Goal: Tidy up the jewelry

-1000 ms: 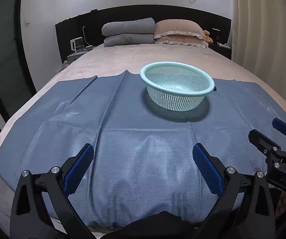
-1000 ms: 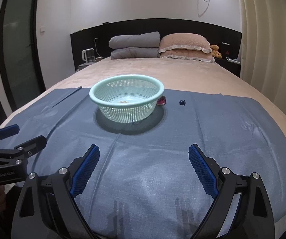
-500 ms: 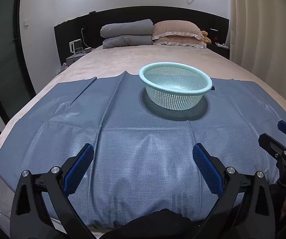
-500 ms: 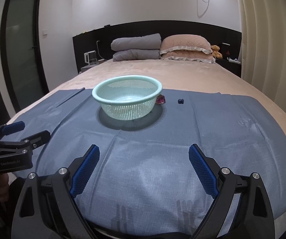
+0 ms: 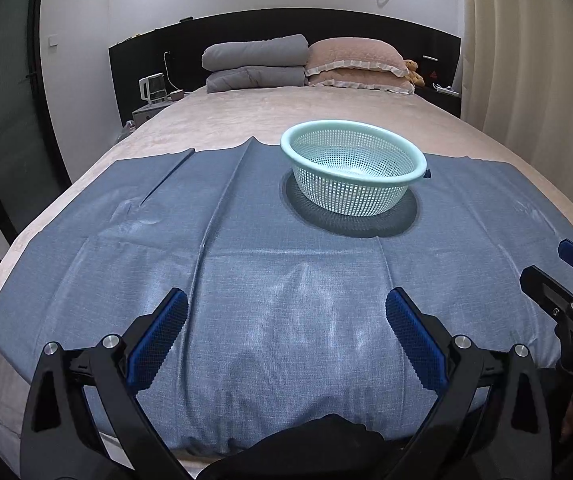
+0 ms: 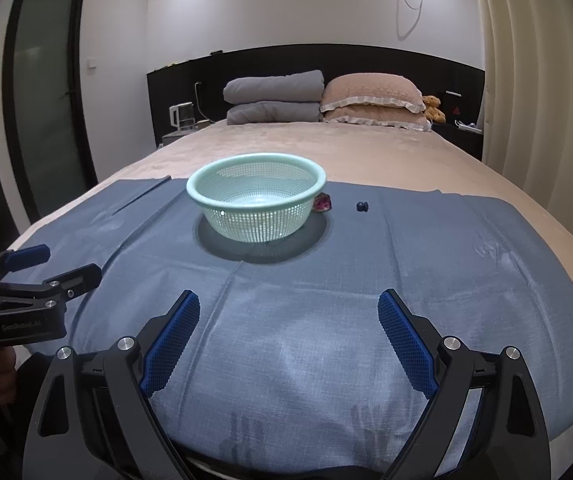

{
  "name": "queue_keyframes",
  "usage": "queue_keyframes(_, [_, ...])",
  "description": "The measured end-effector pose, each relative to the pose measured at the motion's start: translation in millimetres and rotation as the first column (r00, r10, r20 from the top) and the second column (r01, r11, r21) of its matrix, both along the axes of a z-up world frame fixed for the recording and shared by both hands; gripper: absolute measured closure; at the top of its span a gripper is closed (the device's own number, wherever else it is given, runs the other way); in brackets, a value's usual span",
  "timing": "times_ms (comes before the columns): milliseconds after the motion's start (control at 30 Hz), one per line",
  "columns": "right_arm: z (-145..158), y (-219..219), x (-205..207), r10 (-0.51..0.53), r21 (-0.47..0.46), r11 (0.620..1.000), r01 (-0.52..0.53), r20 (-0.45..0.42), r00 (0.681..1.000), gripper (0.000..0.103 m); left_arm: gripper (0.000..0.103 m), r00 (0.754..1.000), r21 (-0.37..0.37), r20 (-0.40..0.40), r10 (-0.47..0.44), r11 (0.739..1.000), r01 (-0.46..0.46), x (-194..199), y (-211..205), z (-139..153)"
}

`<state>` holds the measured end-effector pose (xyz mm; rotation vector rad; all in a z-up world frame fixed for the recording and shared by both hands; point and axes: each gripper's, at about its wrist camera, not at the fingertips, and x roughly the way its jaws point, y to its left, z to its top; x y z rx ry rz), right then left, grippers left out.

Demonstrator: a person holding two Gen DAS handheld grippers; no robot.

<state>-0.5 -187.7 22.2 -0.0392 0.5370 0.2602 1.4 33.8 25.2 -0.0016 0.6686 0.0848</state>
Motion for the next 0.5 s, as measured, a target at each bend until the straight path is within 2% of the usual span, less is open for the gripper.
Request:
queue_keyframes(167, [0.4, -1.0, 0.8, 0.01, 0.003, 1.0, -0.01, -0.005, 1.0, 0.016, 0.006, 1.0, -0.005, 0.0, -0.009, 1.0, 0.009, -0.5, -0.2, -0.6])
queue_keyframes(300, [2.1, -2.8, -0.2, 0.069, 0.016, 0.998, -0.069, -0.02, 0.997, 0.016, 0.006, 0.994, -0.036, 0.022, -0.11, 0.993, 0.111, -8.0, 0.6, 1.5])
queue_keyframes(500, [8.4, -3.2, -10.5, 0.165, -0.009, 0.986, -0.165, 0.0, 0.986, 0.016, 0.006, 0.969, 0.074, 0.101, -0.225, 0.973, 0.218, -27.8, -0.4, 8.4])
